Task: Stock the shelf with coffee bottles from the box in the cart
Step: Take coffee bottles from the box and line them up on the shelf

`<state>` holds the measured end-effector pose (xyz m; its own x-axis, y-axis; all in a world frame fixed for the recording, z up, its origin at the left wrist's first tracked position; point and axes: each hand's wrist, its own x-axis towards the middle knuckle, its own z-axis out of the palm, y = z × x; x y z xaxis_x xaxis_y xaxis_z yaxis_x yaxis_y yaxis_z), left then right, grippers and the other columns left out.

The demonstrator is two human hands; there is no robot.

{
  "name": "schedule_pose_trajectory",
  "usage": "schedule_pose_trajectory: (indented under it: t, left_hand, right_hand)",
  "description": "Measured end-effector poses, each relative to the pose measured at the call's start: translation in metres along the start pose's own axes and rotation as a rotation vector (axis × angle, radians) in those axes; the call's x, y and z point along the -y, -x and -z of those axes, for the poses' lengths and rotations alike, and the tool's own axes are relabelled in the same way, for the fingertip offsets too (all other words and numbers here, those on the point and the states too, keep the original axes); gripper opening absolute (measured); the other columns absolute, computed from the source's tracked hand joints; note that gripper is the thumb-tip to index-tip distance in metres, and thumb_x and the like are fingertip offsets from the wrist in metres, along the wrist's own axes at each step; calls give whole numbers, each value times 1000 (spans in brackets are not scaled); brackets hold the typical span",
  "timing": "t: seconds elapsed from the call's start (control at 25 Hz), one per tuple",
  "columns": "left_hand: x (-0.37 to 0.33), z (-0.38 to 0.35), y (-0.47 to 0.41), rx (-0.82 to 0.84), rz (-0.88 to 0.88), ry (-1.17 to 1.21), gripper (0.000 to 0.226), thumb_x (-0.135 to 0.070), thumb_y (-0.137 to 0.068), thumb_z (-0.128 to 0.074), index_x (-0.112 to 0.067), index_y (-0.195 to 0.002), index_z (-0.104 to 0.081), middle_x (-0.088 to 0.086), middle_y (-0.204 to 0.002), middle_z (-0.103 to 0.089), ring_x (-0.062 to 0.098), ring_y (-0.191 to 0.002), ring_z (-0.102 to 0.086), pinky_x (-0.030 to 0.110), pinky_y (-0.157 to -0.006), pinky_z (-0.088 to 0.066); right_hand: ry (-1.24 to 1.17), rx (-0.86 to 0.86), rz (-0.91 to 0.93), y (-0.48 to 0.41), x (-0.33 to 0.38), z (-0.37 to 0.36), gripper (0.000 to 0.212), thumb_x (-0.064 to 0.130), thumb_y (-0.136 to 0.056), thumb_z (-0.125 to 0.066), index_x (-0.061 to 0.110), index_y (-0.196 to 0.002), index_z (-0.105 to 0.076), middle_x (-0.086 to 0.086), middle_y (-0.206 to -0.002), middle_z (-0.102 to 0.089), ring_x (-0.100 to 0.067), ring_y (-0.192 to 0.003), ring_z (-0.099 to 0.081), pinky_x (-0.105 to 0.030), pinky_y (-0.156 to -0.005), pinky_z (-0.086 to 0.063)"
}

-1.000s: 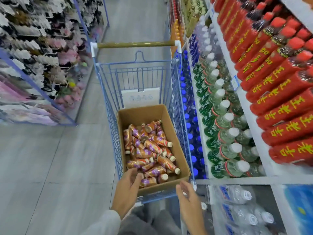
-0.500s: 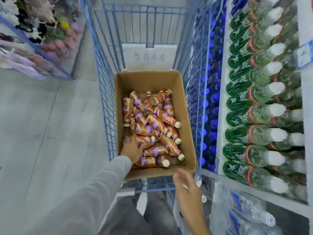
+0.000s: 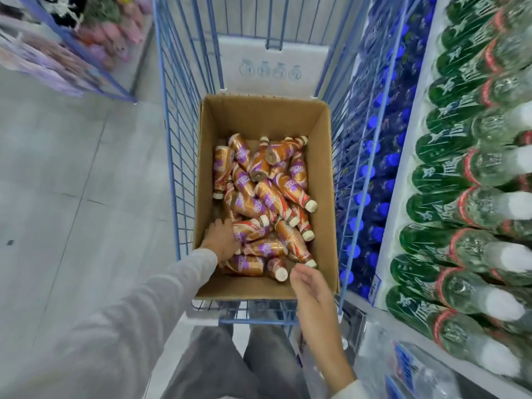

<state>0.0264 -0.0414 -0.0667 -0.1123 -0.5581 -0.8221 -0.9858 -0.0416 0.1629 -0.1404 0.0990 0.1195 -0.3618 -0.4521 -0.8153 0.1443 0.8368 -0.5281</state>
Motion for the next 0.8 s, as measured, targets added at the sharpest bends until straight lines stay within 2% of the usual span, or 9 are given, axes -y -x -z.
schedule_pose_trajectory:
  t: [0.16, 0.28, 0.32, 0.4, 0.44, 0.52, 0.6, 0.72, 0.8]
  left_hand:
    - [-2, 29, 82, -1, 18, 667, 63, -51, -82, -77, -22, -129, -48, 0, -120, -62, 21, -106, -64, 38, -92, -55]
    - [-8, 53, 143, -103, 57, 957, 56, -56, -80, -77, -31, -122, -51, -8, -110, -66, 12, -97, -66, 30, -82, -57]
    - [-9, 58, 156, -153, 73, 1006, 55, -56, -79, -77, -32, -122, -51, -9, -109, -66, 11, -97, -66, 29, -80, -58]
    - [-10, 68, 175, -234, 116, 1085, 55, -54, -80, -76, -32, -123, -50, -11, -107, -63, 10, -93, -65, 21, -70, -56]
    - [-11, 72, 181, -253, 135, 1120, 56, -54, -79, -75, -32, -124, -49, -13, -106, -62, 9, -92, -64, 16, -63, -52]
    - [-6, 77, 186, -269, 156, 1164, 63, -59, -71, -73, -32, -123, -51, -12, -106, -63, 10, -91, -65, 12, -56, -49]
    - [1, 75, 187, -280, 160, 1169, 66, -62, -65, -70, -35, -123, -51, -12, -108, -63, 11, -93, -65, 11, -53, -50]
    - [13, 66, 183, -276, 196, 1170, 66, -58, -66, -71, -34, -124, -51, -13, -108, -63, 13, -93, -64, 11, -53, -51]
    - [18, 60, 182, -263, 195, 1174, 57, -56, -67, -72, -37, -118, -54, -14, -105, -64, 10, -90, -66, 12, -53, -52]
  right_hand:
    - [71, 47, 39, -15, 15, 4, 20, 33, -100, -60, 32, -120, -62, 21, -112, -64, 9, -105, -58, -11, -81, -44]
    - [102, 60, 26, -42, 28, -5, 19, 34, -100, -60, 29, -118, -63, 19, -111, -64, 6, -102, -57, -14, -79, -42]
    - [102, 80, -11, -57, 31, -12, 18, 37, -99, -60, 29, -115, -64, 16, -111, -64, 3, -103, -58, -17, -81, -44]
    - [57, 131, -101, -93, 32, -31, 22, 42, -96, -60, 26, -109, -67, 2, -118, -67, -16, -112, -63, -33, -95, -51]
    - [-4, 157, -161, -111, 35, -44, 28, 41, -96, -60, 21, -115, -67, -5, -124, -66, -24, -118, -62, -40, -101, -51]
    - [-181, 228, -322, -143, 49, -71, 49, 37, -96, -64, 13, -137, -54, -12, -136, -59, -30, -126, -57, -41, -104, -49]
    - [-319, 217, -483, -175, 53, -98, 76, 37, -88, -75, 13, -150, -39, -13, -144, -52, -31, -132, -52, -42, -105, -46]
    - [55, 161, -248, -211, 38, -128, 98, 35, -79, -82, 26, -156, -23, -4, -145, -50, -27, -133, -50, -42, -109, -46]
    - [182, 180, -248, -217, 37, -143, 97, 31, -82, -81, 23, -158, -21, -8, -145, -49, -32, -134, -49, -33, -103, -51]
